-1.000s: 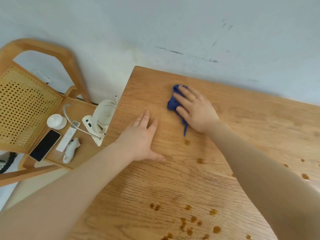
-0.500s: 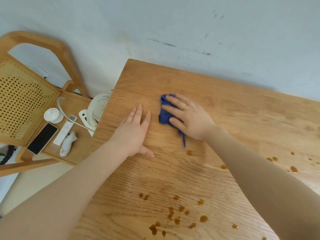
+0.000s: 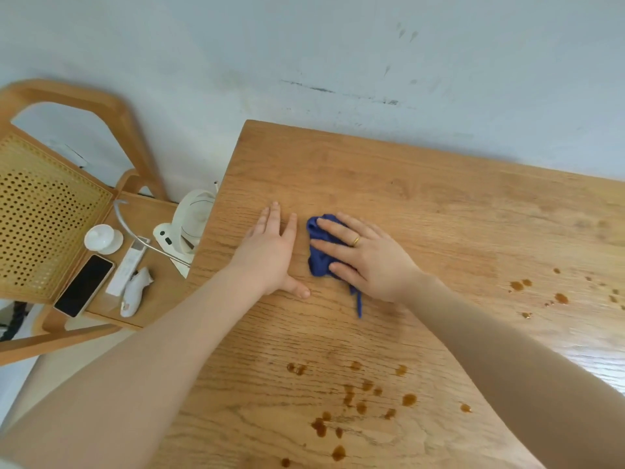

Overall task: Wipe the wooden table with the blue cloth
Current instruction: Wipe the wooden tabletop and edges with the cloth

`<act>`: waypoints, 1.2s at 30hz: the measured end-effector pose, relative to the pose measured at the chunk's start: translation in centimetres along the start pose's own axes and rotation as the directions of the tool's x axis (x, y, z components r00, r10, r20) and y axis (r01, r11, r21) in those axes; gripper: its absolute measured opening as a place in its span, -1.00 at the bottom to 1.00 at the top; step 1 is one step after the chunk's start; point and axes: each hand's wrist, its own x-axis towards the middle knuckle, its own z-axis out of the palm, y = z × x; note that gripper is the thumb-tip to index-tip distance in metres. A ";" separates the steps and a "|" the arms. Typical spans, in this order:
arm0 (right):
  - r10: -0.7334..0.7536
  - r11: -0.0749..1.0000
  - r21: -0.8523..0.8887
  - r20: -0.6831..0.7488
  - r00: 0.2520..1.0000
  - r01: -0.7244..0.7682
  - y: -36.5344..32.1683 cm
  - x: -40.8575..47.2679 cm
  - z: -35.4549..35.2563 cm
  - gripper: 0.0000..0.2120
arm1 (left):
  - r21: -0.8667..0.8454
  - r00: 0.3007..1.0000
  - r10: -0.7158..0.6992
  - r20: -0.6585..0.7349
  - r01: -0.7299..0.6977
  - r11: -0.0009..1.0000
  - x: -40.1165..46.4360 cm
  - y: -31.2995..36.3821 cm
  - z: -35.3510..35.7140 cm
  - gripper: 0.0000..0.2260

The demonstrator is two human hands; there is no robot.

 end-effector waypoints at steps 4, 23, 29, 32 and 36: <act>0.378 0.926 0.034 -0.117 0.918 -0.377 4.0 3.8 -0.7 -0.51 | 0.041 1.000 -0.005 0.022 0.004 0.999 0.2 0.1 0.1 0.19; 0.411 0.912 0.069 -0.174 0.895 -0.405 7.0 4.0 -0.7 -0.43 | -0.045 0.998 0.000 0.070 0.003 0.999 1.0 0.3 0.1 0.20; 0.567 0.821 0.060 -0.190 0.801 -0.567 10.9 6.8 -1.6 -0.60 | -0.119 0.998 -0.010 0.061 0.017 0.993 0.8 0.3 -0.1 0.20; 0.361 0.932 0.035 -0.186 0.914 -0.361 7.7 3.5 -0.9 -0.54 | -0.121 0.996 -0.039 0.084 0.049 0.991 0.5 0.5 -0.4 0.11; 0.089 0.996 0.025 -0.127 0.988 -0.086 6.4 -0.7 -0.5 -0.54 | -0.209 0.995 -0.092 -0.047 0.081 0.975 1.8 3.1 -1.6 0.06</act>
